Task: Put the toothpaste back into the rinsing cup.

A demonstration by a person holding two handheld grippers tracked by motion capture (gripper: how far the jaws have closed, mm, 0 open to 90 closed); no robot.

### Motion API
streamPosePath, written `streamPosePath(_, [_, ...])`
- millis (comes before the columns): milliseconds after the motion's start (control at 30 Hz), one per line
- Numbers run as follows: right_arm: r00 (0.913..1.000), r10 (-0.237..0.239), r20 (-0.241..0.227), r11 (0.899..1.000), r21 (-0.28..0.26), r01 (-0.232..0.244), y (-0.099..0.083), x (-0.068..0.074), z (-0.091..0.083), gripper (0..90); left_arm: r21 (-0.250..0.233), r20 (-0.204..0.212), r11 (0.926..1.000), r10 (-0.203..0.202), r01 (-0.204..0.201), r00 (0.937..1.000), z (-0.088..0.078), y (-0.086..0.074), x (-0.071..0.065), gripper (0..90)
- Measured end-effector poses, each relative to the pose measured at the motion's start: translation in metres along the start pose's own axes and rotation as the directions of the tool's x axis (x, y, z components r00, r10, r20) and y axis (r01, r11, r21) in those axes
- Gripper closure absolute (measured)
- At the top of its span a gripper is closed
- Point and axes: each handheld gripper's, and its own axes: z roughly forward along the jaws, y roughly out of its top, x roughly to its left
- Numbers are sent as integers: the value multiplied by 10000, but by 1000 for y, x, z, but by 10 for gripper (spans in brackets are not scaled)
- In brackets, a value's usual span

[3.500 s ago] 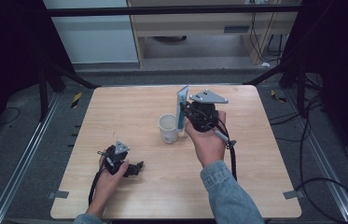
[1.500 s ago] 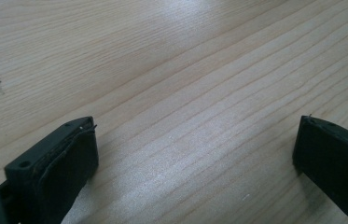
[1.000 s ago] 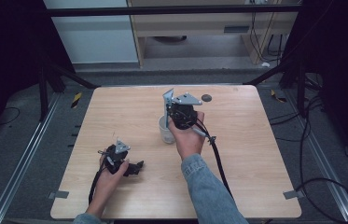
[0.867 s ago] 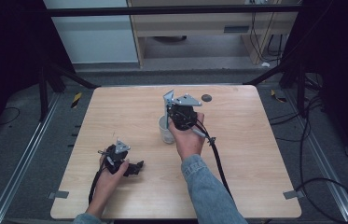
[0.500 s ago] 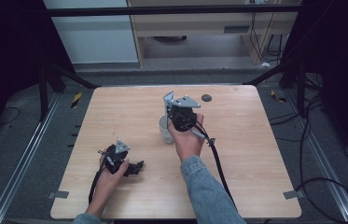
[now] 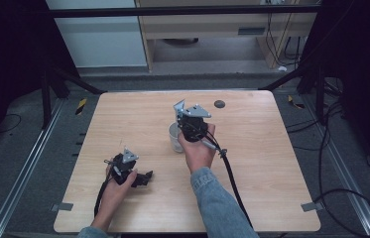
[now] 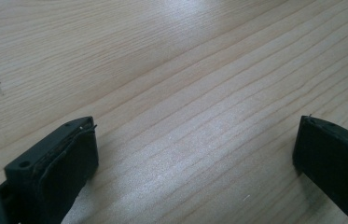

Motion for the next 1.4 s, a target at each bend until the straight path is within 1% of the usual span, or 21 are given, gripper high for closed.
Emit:
streamPosePath(433, [9999, 157, 34, 9997, 164, -157, -7, -1, 6, 816, -2, -1, 10000, 3, -3, 10000, 0, 0, 0, 0])
streamPosePath(567, [9999, 122, 49, 9998, 166, -122, -8, -1, 7, 816, -3, 0, 10000, 6, -6, 10000, 0, 0, 0, 0])
streamPosePath(767, [9998, 199, -61, 9996, 222, -198, -10, -2, 9, 815, -4, 1, 10000, 6, -6, 10000, 0, 0, 0, 0])
streamPosePath(1200, [9992, 368, -130, 9989, 302, -364, -14, -4, 11, 815, -8, 0, 10000, 4, -4, 10000, 0, 0, 0, 0])
streamPosePath(1400, [9985, 500, -239, 9979, 420, -489, -16, -4, 13, 815, -9, 0, 10000, 8, -8, 10000, 0, 0, 0, 0])
